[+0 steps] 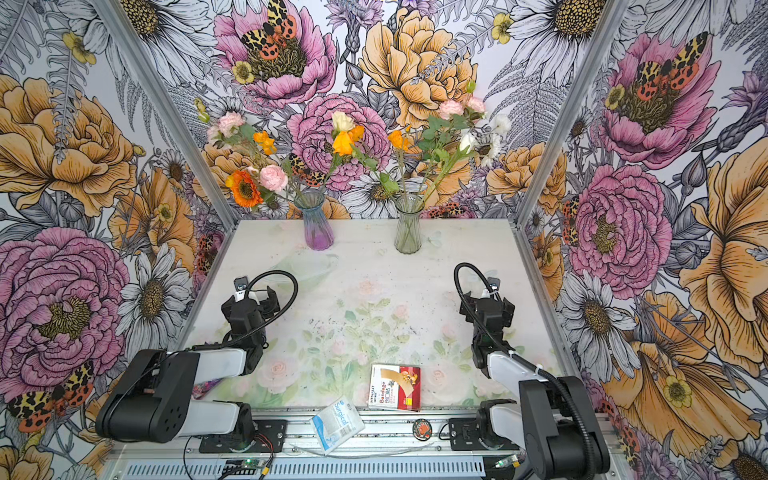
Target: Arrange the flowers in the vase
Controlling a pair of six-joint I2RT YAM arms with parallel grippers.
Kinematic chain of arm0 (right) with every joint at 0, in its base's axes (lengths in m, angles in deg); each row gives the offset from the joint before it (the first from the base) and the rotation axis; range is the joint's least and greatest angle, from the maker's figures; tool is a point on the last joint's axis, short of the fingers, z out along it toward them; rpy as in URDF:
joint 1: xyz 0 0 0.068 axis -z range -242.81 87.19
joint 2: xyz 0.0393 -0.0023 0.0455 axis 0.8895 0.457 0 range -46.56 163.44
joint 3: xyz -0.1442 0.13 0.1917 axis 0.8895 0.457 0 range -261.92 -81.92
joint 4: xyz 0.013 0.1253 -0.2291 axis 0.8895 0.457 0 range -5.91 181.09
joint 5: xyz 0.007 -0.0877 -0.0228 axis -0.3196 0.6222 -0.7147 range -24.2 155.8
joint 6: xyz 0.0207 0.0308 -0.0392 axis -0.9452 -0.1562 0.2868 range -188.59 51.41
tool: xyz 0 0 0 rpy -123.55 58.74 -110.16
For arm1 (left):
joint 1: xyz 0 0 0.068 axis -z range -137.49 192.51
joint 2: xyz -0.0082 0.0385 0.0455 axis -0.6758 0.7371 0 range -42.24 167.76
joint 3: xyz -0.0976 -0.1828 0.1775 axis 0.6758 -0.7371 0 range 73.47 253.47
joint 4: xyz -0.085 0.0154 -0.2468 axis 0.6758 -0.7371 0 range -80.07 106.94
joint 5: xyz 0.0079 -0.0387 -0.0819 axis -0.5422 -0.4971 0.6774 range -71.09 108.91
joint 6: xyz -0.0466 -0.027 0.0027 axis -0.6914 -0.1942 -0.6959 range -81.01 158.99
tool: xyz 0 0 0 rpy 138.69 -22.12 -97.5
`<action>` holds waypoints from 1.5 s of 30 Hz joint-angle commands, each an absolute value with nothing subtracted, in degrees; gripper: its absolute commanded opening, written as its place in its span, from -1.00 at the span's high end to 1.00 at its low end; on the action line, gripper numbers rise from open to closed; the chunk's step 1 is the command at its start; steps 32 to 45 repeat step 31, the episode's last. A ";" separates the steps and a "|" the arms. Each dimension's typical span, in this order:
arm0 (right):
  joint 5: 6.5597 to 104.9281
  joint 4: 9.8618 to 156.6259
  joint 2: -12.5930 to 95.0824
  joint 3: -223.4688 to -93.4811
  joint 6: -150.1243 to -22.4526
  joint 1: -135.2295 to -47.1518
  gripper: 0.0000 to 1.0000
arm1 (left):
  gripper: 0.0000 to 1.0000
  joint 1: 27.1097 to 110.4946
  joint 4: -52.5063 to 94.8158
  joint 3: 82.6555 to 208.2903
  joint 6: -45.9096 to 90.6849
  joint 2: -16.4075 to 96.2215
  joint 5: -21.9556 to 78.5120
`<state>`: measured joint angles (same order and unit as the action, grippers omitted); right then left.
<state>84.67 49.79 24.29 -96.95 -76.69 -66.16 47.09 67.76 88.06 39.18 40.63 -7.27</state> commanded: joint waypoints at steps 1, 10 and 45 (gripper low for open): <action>79.00 31.01 28.94 -96.46 -71.79 -65.62 -0.99 | -0.98 46.06 91.88 86.71 40.97 49.87 0.11; 72.74 28.83 40.71 -100.83 -70.37 -64.51 -0.99 | -0.98 45.62 80.64 90.67 39.86 47.22 0.31; 78.39 30.91 41.56 -102.76 -72.24 -64.57 -0.99 | -0.98 46.16 75.34 93.26 40.24 47.04 -0.21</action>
